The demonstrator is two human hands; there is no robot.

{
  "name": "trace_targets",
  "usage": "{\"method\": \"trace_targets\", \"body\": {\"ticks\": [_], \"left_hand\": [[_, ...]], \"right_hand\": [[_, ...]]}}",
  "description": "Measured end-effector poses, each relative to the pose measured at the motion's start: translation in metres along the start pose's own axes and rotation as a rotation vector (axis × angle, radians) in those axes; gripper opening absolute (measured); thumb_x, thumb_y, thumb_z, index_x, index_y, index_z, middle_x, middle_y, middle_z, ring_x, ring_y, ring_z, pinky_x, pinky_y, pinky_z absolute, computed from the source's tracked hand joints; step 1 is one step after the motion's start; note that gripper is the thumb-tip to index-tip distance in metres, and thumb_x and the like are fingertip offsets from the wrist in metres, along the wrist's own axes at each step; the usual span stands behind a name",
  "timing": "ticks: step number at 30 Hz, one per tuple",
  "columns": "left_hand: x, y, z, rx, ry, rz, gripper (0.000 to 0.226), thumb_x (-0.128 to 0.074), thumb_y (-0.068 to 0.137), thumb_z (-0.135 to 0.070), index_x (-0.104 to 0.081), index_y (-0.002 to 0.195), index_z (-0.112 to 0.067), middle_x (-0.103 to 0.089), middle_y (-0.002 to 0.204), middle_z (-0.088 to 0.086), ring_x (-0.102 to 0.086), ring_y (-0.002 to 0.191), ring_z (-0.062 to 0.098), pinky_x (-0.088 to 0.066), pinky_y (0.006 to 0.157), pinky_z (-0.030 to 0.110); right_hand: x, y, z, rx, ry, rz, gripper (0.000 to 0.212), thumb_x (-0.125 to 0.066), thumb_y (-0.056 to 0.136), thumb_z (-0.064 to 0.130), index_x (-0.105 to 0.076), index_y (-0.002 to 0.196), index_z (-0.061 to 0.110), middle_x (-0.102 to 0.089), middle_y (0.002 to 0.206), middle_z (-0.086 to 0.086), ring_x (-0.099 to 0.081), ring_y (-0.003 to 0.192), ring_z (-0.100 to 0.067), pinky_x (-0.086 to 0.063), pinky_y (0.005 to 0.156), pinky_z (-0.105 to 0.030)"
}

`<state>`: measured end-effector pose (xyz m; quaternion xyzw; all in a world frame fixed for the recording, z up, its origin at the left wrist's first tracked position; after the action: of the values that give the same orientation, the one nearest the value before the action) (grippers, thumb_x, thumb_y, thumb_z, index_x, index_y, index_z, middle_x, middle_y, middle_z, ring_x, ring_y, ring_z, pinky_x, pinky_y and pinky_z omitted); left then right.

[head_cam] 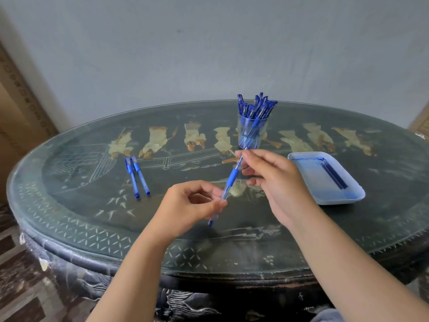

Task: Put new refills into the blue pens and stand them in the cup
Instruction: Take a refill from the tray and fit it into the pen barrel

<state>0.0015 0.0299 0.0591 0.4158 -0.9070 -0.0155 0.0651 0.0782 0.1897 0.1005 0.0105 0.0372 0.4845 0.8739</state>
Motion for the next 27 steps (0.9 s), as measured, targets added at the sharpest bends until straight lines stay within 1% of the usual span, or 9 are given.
{"method": "trace_targets", "body": {"ticks": [3,5,8,11,16,18,20,23,27], "left_hand": [[0.003,0.001,0.002,-0.004,0.078,-0.007,0.012,-0.08,0.075,-0.003,-0.074,0.085,-0.008,-0.069,0.068,0.005,-0.062,0.058,0.018,-0.053,0.063,0.028],[0.004,0.001,0.003,-0.005,0.107,-0.013,0.012,-0.08,0.076,-0.005,-0.075,0.085,-0.01,-0.069,0.066,0.002,-0.062,0.057,0.017,-0.053,0.063,0.03],[0.005,-0.001,0.001,-0.006,0.089,-0.025,0.011,-0.08,0.076,-0.007,-0.074,0.085,-0.01,-0.069,0.065,0.001,-0.061,0.057,0.017,-0.052,0.061,0.026],[0.007,-0.001,-0.001,0.0,0.055,-0.021,0.01,-0.079,0.077,-0.007,-0.074,0.084,-0.011,-0.069,0.066,0.004,-0.061,0.059,0.018,-0.054,0.062,0.027],[0.017,-0.001,0.005,0.002,0.061,-0.098,0.01,-0.078,0.078,-0.005,-0.074,0.087,-0.01,-0.073,0.077,0.014,-0.065,0.067,0.022,-0.059,0.069,0.037],[0.024,0.0,0.009,-0.001,0.033,-0.19,0.011,-0.076,0.079,-0.004,-0.074,0.087,-0.01,-0.073,0.076,0.011,-0.067,0.066,0.018,-0.059,0.065,0.029],[0.032,0.001,0.014,-0.008,-0.002,-0.325,0.011,-0.075,0.08,-0.006,-0.073,0.088,-0.014,-0.074,0.076,0.004,-0.069,0.069,0.015,-0.058,0.065,0.024],[0.036,0.004,0.023,-0.001,-0.016,-0.467,0.011,-0.075,0.082,-0.011,-0.072,0.091,-0.016,-0.074,0.081,0.003,-0.07,0.074,0.016,-0.061,0.07,0.032],[0.036,0.005,0.029,0.017,0.024,-0.516,0.01,-0.076,0.083,-0.016,-0.072,0.092,-0.018,-0.074,0.083,0.003,-0.072,0.073,0.021,-0.06,0.079,0.046]], "right_hand": [[0.004,0.007,0.012,0.029,0.069,-0.049,0.015,-0.055,0.099,0.021,-0.068,0.099,0.014,-0.075,0.091,-0.005,-0.069,0.084,-0.022,-0.057,0.073,-0.036],[0.006,0.011,0.024,0.064,0.038,-0.047,0.013,-0.049,0.102,0.022,-0.06,0.1,0.014,-0.076,0.088,-0.009,-0.073,0.084,-0.026,-0.061,0.072,-0.039],[0.003,0.011,0.035,0.065,-0.077,0.076,0.005,-0.053,0.1,0.01,-0.055,0.103,0.013,-0.075,0.085,-0.01,-0.073,0.078,-0.025,-0.061,0.07,-0.038],[0.001,0.015,0.047,0.092,-0.102,0.129,0.019,-0.055,0.095,-0.005,-0.056,0.106,0.011,-0.074,0.085,-0.01,-0.072,0.077,-0.02,-0.061,0.071,-0.037],[0.026,0.054,0.084,0.157,0.184,-0.1,0.022,-0.053,0.094,-0.007,-0.055,0.104,0.013,-0.067,0.083,-0.011,-0.064,0.07,-0.022,-0.061,0.068,-0.037],[0.036,0.071,0.08,0.138,0.01,-0.161,0.024,-0.057,0.093,-0.005,-0.056,0.111,0.01,-0.065,0.084,-0.01,-0.062,0.065,-0.019,-0.061,0.064,-0.035],[0.038,0.084,0.057,0.021,-0.3,-0.128,0.031,-0.06,0.092,-0.004,-0.056,0.122,0.004,-0.063,0.084,-0.008,-0.061,0.064,-0.017,-0.061,0.061,-0.034],[0.036,0.096,0.013,-0.146,-0.626,-0.029,0.039,-0.064,0.09,-0.002,-0.056,0.128,0.003,-0.062,0.086,-0.01,-0.064,0.069,-0.02,-0.061,0.057,-0.03],[0.037,0.11,-0.017,-0.264,-0.734,-0.01,0.038,-0.068,0.087,-0.004,-0.059,0.124,-0.001,-0.064,0.093,-0.017,-0.063,0.068,-0.022,-0.061,0.07,-0.042]]}}
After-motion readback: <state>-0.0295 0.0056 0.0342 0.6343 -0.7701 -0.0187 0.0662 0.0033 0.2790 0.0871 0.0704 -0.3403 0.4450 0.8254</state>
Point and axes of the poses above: each hand's wrist, its own y-axis towards the middle knuckle, its own x-axis out of the back of the hand, z = x × y, the point moved 3 cm from there along y, towards the middle knuckle
